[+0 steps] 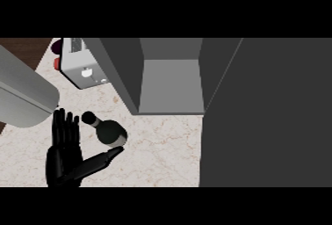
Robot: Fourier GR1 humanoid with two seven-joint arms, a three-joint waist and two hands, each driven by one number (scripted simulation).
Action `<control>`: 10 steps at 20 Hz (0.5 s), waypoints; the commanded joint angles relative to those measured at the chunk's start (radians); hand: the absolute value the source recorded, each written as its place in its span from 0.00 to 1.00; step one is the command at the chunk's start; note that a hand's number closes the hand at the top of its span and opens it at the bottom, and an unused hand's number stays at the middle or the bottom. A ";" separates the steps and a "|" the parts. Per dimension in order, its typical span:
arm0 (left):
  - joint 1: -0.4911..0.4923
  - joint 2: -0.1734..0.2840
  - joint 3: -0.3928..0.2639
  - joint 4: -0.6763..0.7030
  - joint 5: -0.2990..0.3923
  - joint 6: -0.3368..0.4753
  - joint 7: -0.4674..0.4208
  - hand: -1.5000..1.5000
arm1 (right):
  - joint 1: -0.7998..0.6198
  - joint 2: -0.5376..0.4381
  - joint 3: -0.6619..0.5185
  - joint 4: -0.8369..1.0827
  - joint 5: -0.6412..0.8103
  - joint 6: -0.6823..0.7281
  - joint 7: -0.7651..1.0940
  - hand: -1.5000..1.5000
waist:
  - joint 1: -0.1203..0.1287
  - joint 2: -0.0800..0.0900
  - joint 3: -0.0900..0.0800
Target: Pick up the wine, place it into the cabinet and close the cabinet
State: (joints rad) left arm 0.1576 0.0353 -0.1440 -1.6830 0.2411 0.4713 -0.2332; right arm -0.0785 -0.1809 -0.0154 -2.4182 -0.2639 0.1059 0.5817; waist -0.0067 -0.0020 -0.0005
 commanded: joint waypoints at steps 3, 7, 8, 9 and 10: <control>-0.010 -0.007 0.053 0.136 0.064 -0.109 -0.109 0.00 | -0.037 -0.008 -0.004 -0.164 -0.060 -0.047 0.108 0.00 | 0.002 0.000 0.000; -0.050 -0.021 0.069 0.174 0.067 -0.118 -0.118 0.00 | 0.047 0.024 0.024 -0.153 -0.038 -0.015 0.040 0.00 | 0.001 0.000 0.000; -0.026 -0.034 0.033 0.185 0.058 -0.099 -0.152 0.00 | 0.064 0.020 0.020 -0.188 -0.050 -0.023 0.068 0.00 | -0.001 0.000 0.000; -0.081 -0.034 0.051 0.210 0.054 -0.098 -0.148 0.00 | 0.089 0.012 0.009 -0.159 -0.065 0.019 0.030 0.00 | -0.001 0.001 0.001; -0.060 -0.021 0.096 0.272 0.088 -0.166 -0.203 0.00 | 0.072 0.020 0.033 -0.209 -0.055 -0.019 0.079 0.00 | -0.004 0.000 0.000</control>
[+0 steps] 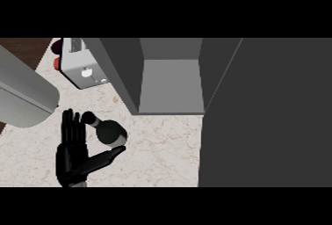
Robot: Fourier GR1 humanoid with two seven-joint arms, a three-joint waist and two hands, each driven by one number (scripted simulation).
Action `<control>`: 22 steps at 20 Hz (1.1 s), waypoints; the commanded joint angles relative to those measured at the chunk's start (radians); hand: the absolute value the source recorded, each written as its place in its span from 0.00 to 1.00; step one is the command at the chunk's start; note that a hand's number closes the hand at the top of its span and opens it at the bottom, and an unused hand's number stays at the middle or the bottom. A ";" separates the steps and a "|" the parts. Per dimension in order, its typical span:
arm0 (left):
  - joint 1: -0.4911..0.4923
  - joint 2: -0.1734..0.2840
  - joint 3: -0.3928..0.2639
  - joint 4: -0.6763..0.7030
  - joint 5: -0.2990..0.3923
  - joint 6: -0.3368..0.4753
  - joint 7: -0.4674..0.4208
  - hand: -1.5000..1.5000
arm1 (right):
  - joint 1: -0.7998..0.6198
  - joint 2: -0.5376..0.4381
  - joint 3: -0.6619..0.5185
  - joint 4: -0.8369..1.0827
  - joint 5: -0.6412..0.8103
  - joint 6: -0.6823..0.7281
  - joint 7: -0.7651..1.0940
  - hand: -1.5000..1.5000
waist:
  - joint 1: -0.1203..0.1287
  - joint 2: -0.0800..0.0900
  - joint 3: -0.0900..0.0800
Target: Pick up the wine, place it into the cabinet and close the cabinet
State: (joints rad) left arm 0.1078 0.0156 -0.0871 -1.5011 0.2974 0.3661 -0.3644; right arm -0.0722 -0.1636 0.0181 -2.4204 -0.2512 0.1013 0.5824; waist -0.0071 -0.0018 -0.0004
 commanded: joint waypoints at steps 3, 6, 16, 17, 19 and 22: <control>-0.030 -0.015 -0.059 0.069 0.006 0.055 -0.060 0.00 | -0.013 -0.006 -0.016 -0.163 -0.063 -0.037 0.104 0.00 | 0.001 0.000 0.000; -0.055 -0.006 0.062 0.195 0.058 -0.085 -0.133 0.00 | 0.123 -0.003 -0.042 -0.181 -0.097 0.049 0.000 0.00 | -0.007 0.000 0.000; -0.053 0.002 0.070 0.249 0.052 -0.123 -0.159 0.00 | 0.001 0.028 0.014 -0.112 -0.008 -0.009 0.052 0.00 | 0.006 0.001 0.000; -0.056 -0.015 0.034 0.249 0.057 -0.065 -0.165 0.00 | 0.089 -0.012 -0.054 -0.221 -0.097 0.024 0.079 0.00 | -0.005 -0.001 0.000; -0.151 0.010 0.075 0.296 0.051 -0.070 -0.105 0.00 | 0.049 0.019 0.036 -0.232 -0.028 -0.024 0.123 0.00 | -0.005 -0.001 0.000; -0.105 -0.013 0.066 0.344 0.065 -0.123 -0.183 0.00 | 0.014 0.008 -0.006 -0.214 -0.046 -0.028 0.123 0.00 | 0.000 -0.001 0.000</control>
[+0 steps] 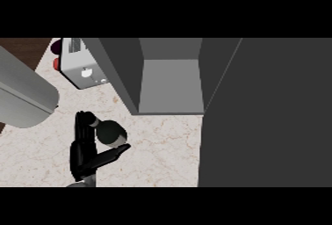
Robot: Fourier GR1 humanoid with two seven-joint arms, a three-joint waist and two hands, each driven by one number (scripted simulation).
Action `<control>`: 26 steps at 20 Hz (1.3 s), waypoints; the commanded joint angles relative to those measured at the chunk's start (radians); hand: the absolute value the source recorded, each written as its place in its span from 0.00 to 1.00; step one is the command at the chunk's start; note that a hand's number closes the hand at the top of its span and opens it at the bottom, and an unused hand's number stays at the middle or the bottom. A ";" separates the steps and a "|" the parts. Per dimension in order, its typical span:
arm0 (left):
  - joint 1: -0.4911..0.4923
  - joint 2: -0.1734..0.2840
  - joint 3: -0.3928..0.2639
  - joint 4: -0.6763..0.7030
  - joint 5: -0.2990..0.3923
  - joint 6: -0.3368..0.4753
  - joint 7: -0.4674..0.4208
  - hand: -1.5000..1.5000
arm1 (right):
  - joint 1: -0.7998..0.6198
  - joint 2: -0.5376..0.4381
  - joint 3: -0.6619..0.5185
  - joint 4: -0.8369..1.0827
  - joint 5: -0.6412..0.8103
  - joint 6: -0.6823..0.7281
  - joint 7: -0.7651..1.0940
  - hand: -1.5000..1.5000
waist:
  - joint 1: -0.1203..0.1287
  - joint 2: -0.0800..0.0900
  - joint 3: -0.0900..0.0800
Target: Pick up the wine, place it into the cabinet and close the cabinet
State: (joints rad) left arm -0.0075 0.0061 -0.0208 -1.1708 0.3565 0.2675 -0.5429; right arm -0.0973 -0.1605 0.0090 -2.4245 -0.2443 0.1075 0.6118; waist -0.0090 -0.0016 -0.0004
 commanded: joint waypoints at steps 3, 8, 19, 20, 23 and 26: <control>-0.075 -0.006 -0.028 0.178 0.061 -0.011 -0.123 0.00 | -0.013 0.008 0.005 -0.124 -0.041 -0.026 0.064 0.00 | 0.002 0.001 0.000; -0.064 -0.005 -0.046 0.155 0.106 -0.015 -0.158 0.00 | 0.018 0.005 0.010 -0.141 -0.027 -0.010 0.060 0.00 | 0.003 0.000 0.000; -0.178 -0.006 0.001 0.359 0.048 -0.185 -0.232 1.00 | 0.024 -0.008 -0.045 -0.161 -0.109 -0.004 0.098 0.00 | -0.006 0.001 0.000; -0.107 -0.006 -0.089 0.253 0.063 -0.157 -0.207 1.00 | 0.057 0.013 -0.051 -0.115 -0.092 0.020 0.017 0.00 | 0.000 0.000 0.001; -0.241 0.026 -0.028 0.380 -0.018 -0.111 -0.228 1.00 | 0.018 0.029 -0.018 -0.083 -0.055 0.008 0.007 0.00 | -0.007 0.003 0.000; -0.117 0.116 -0.083 0.233 -0.042 -0.170 -0.153 1.00 | 0.081 0.010 -0.066 -0.096 -0.098 0.054 -0.028 0.00 | 0.002 -0.002 0.002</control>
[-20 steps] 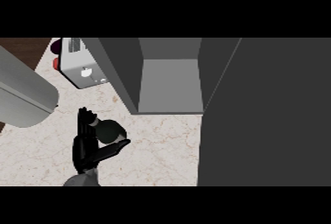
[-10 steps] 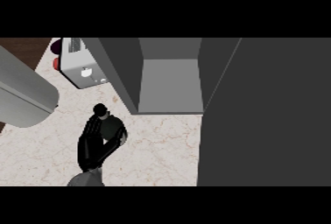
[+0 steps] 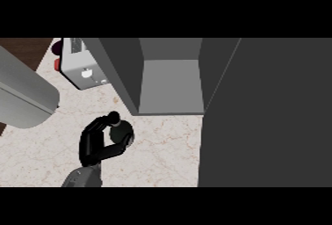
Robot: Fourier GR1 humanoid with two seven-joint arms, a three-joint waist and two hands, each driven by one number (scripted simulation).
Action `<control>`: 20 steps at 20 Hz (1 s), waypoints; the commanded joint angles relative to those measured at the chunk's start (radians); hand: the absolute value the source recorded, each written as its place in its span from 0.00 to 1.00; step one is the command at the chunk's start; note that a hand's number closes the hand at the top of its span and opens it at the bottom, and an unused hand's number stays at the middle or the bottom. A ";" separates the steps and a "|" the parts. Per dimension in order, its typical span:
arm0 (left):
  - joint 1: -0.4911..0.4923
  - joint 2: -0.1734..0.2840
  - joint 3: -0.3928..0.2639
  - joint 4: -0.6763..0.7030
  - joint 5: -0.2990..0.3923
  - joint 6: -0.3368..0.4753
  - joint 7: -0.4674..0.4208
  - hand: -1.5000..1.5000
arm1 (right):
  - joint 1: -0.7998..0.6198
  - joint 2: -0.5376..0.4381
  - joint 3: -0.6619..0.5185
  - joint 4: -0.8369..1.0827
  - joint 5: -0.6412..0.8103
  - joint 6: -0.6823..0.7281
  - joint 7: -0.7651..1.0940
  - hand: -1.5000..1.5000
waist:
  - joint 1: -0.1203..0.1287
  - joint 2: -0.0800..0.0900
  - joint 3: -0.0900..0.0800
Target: Pick up the wine, place it into the cabinet and close the cabinet
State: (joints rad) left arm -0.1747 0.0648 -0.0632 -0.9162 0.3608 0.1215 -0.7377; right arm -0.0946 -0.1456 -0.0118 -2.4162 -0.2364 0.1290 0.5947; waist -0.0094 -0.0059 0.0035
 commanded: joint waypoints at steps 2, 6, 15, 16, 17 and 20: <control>0.120 0.132 -0.035 -0.083 -0.023 -0.129 0.042 1.00 | 0.116 0.039 0.048 -0.132 -0.016 0.012 -0.013 0.00 | 0.007 0.001 -0.003; 0.203 0.180 -0.022 -0.107 -0.010 -0.225 -0.001 1.00 | 0.061 0.017 0.041 -0.145 -0.028 -0.011 0.053 0.00 | 0.008 0.003 -0.004; 0.236 0.187 0.021 -0.364 -0.047 -0.111 0.007 1.00 | 0.011 -0.005 -0.032 -0.118 -0.101 -0.005 0.077 0.00 | 0.009 0.003 -0.003; 0.285 0.203 0.029 -0.382 -0.032 -0.158 -0.030 1.00 | 0.017 0.013 0.032 -0.170 -0.040 -0.039 0.127 0.00 | 0.011 0.002 -0.004; 0.286 0.157 -0.016 -0.460 -0.019 -0.143 0.036 1.00 | 0.038 0.003 -0.007 -0.144 -0.089 0.001 0.074 0.00 | 0.009 0.001 -0.003; 0.332 0.171 -0.036 -0.587 0.002 -0.155 0.123 1.00 | 0.095 0.018 0.000 -0.142 -0.083 0.032 0.028 0.00 | 0.009 0.001 -0.002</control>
State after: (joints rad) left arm 0.1149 0.2441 -0.0754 -1.3672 0.3474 -0.0352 -0.6838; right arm -0.0733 -0.1396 -0.0155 -2.4174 -0.2390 0.1504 0.5961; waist -0.0004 -0.0044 0.0008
